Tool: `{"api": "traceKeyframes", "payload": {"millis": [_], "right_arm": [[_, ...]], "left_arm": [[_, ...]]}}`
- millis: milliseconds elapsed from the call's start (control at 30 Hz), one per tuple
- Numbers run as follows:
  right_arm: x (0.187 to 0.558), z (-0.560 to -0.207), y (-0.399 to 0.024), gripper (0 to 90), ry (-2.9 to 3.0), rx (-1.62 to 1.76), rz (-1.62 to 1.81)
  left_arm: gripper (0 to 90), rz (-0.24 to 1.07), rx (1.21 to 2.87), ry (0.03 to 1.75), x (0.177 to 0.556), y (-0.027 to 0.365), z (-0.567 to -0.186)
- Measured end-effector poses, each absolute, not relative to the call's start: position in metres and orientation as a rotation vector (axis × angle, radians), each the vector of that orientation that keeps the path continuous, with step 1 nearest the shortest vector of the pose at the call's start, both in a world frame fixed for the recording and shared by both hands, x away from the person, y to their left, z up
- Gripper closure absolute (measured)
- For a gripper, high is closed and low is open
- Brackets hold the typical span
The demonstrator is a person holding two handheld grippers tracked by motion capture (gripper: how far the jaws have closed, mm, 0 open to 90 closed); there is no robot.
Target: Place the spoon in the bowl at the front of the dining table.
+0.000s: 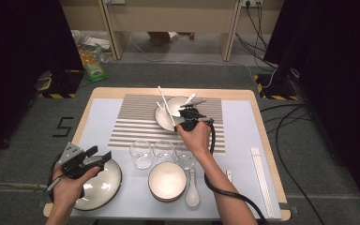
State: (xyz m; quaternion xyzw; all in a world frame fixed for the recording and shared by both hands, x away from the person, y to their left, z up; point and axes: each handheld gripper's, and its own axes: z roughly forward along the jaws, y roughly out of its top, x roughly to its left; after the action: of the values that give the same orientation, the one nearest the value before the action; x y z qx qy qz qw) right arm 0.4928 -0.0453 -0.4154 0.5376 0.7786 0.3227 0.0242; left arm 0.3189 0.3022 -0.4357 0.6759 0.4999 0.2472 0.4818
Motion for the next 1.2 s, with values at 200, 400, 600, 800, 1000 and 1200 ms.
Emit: {"api": "traceKeyframes", "payload": {"millis": [200,400,600,800,1000,1200], "right_arm": [[0.4930,-0.4166,-0.0447,87.0,2.416,1.664,0.994],[0.4935,-0.4168,-0.0438,87.1,2.421,1.668,0.993],[0.4935,-0.4171,-0.0429,87.0,2.425,1.668,0.990],[0.4943,-0.4182,-0.0433,87.0,2.431,1.666,0.980],[0.4947,-0.4193,-0.0422,87.0,2.437,1.673,0.974],[0.4957,-0.4196,-0.0424,86.9,2.447,1.662,0.971]], "left_arm": [[35.2,0.603,1.648,1.219,0.3190,0.3022,-0.4357],[35.2,0.601,1.649,1.221,0.3192,0.3021,-0.4358],[35.2,0.600,1.647,1.220,0.3193,0.3020,-0.4361],[35.2,0.600,1.647,1.220,0.3194,0.3016,-0.4361],[35.2,0.599,1.647,1.219,0.3197,0.3014,-0.4363],[35.2,0.598,1.647,1.220,0.3198,0.3015,-0.4364]]}}
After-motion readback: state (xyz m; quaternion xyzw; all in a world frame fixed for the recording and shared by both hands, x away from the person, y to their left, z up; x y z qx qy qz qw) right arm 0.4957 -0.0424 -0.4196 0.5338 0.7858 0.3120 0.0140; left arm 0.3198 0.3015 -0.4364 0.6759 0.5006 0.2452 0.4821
